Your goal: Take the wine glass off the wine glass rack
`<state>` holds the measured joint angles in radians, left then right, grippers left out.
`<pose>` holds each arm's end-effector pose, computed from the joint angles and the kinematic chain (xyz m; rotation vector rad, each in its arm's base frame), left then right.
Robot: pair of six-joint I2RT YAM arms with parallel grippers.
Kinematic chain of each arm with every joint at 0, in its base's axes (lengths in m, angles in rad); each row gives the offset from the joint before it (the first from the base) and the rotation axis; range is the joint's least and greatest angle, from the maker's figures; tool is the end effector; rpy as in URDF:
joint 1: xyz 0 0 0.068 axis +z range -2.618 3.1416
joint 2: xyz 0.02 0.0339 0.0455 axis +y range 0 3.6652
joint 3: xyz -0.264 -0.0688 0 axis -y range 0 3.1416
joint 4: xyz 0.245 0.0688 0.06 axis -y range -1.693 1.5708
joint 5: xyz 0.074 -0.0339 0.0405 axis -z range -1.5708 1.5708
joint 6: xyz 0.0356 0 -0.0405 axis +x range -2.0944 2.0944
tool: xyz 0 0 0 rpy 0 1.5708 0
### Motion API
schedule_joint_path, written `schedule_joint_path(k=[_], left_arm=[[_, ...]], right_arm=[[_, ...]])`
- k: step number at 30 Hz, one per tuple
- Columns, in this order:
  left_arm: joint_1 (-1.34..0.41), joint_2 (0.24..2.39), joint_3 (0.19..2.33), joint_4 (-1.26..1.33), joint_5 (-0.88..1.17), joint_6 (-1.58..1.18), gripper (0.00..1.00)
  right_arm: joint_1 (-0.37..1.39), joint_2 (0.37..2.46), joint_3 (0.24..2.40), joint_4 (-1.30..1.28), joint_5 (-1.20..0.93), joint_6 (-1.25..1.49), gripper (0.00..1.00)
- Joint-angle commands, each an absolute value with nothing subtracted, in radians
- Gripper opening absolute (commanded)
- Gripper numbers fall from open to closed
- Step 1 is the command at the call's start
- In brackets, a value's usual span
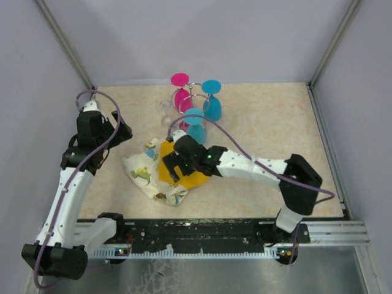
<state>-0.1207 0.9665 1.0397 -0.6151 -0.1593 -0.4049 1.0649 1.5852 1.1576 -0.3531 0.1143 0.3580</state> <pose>0.2027 -0.0189 0.3522 -0.3924 2.0717 -0.1469 0.1728 0.3036 0.2535 -0.7820 2.2861 0.5529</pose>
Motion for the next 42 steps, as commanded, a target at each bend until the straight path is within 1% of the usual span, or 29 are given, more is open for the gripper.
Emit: schedule_joint_path(k=[1,6,10,12,13,15,18,23,26,28,31,35,39,42], left_arm=[[-0.097,0.963,1.068,-0.644,-0.203,-0.457,1.0],[-0.082,0.93,1.079,-0.632,-0.223,-0.459,1.0],[-0.071,0.921,1.081,-0.626,-0.199,-0.457,1.0],[-0.069,0.917,1.078,-0.63,-0.189,-0.454,1.0],[-0.067,0.914,1.075,-0.631,-0.189,-0.451,1.0],[-0.065,0.907,1.068,-0.632,-0.191,-0.442,1.0],[-0.062,0.9,1.063,-0.632,-0.188,-0.429,1.0],[-0.06,0.9,1.036,-0.615,-0.14,-0.436,1.0],[-0.06,0.903,1.023,-0.603,-0.11,-0.44,1.0],[-0.059,0.904,1.022,-0.601,-0.096,-0.439,1.0],[-0.058,0.9,1.028,-0.602,-0.088,-0.431,1.0],[-0.059,0.896,1.04,-0.608,-0.074,-0.427,1.0],[-0.059,0.895,1.072,-0.622,-0.071,-0.423,1.0],[-0.058,0.891,1.084,-0.622,-0.058,-0.42,1.0]], right_arm=[[1.076,1.764,1.372,-0.36,0.155,0.252,0.99],[1.091,1.95,1.578,-0.386,0.126,0.204,0.99],[1.091,2.124,1.784,-0.509,0.064,0.19,0.99],[1.091,2.171,1.829,-0.567,0.022,0.203,0.99],[1.092,2.177,1.817,-0.578,0.01,0.214,0.99],[1.093,2.156,1.74,-0.584,0.0,0.239,0.99],[1.094,2.074,1.545,-0.61,0.01,0.289,0.99],[1.094,1.794,1.138,-0.628,0.063,0.417,0.99],[1.089,1.647,0.974,-0.671,0.105,0.495,0.99],[1.053,1.554,0.897,-0.726,0.15,0.56,0.99],[0.938,1.421,0.822,-0.78,0.225,0.63,0.99],[0.661,1.273,0.768,-0.778,0.23,0.6,0.99],[0.419,1.244,0.766,-0.757,0.23,0.519,0.99],[0.309,1.288,0.804,-0.707,0.243,0.493,0.99]])
